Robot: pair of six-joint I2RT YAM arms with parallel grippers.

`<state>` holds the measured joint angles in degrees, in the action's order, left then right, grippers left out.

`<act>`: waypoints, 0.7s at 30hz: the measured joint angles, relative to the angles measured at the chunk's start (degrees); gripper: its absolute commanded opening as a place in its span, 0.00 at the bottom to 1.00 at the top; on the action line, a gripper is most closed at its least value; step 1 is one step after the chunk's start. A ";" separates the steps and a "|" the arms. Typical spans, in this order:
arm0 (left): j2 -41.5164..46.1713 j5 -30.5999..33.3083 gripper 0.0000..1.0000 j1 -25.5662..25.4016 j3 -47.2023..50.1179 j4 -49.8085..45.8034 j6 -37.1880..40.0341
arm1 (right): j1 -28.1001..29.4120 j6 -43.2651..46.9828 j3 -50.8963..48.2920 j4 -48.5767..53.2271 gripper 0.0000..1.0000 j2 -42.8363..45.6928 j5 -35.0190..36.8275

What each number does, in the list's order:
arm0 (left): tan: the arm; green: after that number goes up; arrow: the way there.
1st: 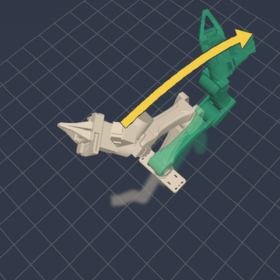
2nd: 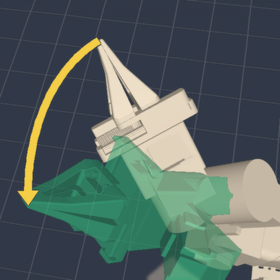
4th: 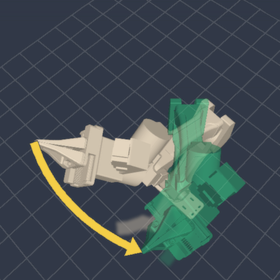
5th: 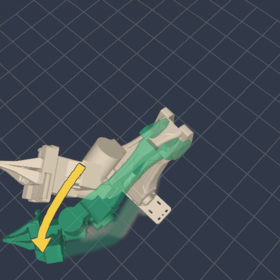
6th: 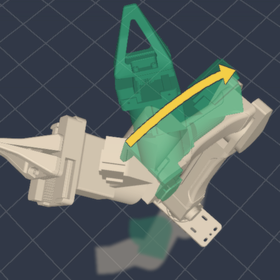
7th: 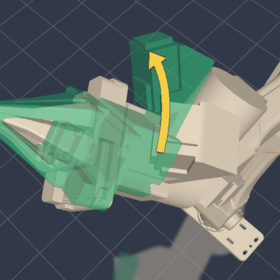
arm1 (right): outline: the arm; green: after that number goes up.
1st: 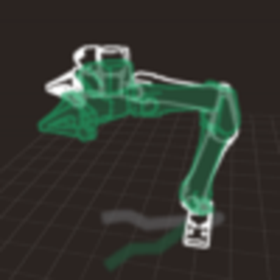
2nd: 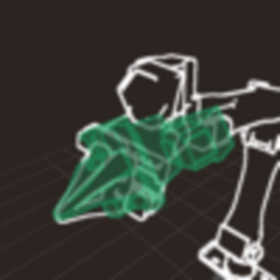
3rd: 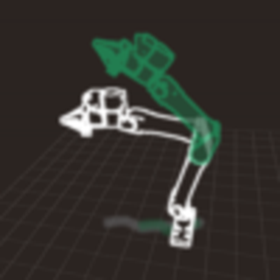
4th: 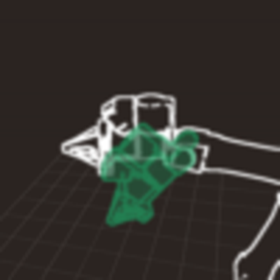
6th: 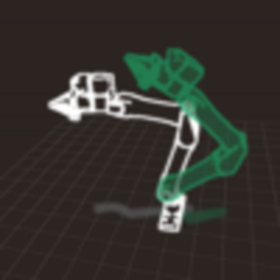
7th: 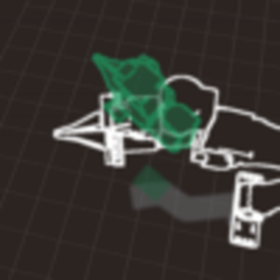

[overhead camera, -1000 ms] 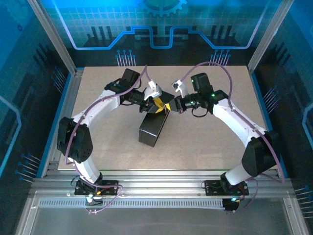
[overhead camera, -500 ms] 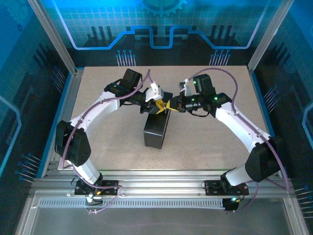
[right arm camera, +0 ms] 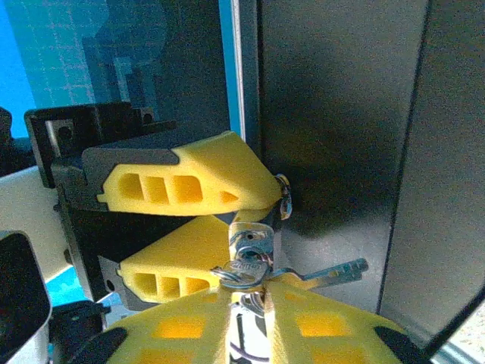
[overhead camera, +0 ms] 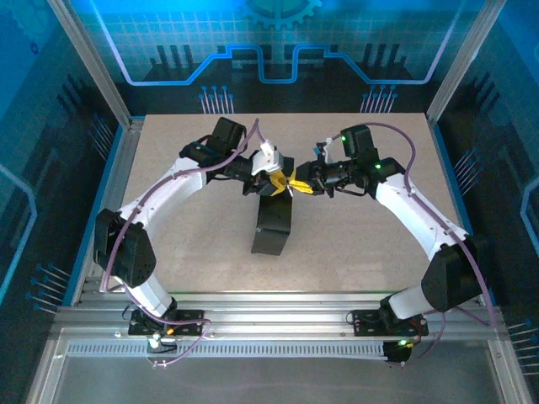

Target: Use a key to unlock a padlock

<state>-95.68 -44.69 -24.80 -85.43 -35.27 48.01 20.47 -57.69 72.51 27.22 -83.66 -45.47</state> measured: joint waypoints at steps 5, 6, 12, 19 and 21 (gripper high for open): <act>-0.04 -3.17 0.00 -0.15 0.00 -1.25 0.17 | -1.16 4.46 4.98 3.69 0.27 -0.48 1.64; -0.04 -4.07 0.00 -0.13 -0.04 -1.73 0.20 | -1.75 6.32 6.27 4.76 0.27 -0.48 1.95; -0.68 -8.33 0.00 0.70 -1.57 -5.29 0.59 | -5.35 23.85 10.38 9.07 0.30 -0.48 2.51; -1.27 -10.80 0.00 1.40 -2.40 -7.63 1.29 | -4.39 53.33 3.21 5.40 0.43 3.15 2.38; -1.90 -11.41 0.00 1.40 -3.32 -9.20 1.79 | -4.35 60.24 -2.43 1.20 0.44 6.25 2.14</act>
<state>-97.58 -56.10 -23.40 -88.75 -44.47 49.80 16.12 2.55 70.08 28.42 -77.41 -43.33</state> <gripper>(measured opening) 0.274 0.433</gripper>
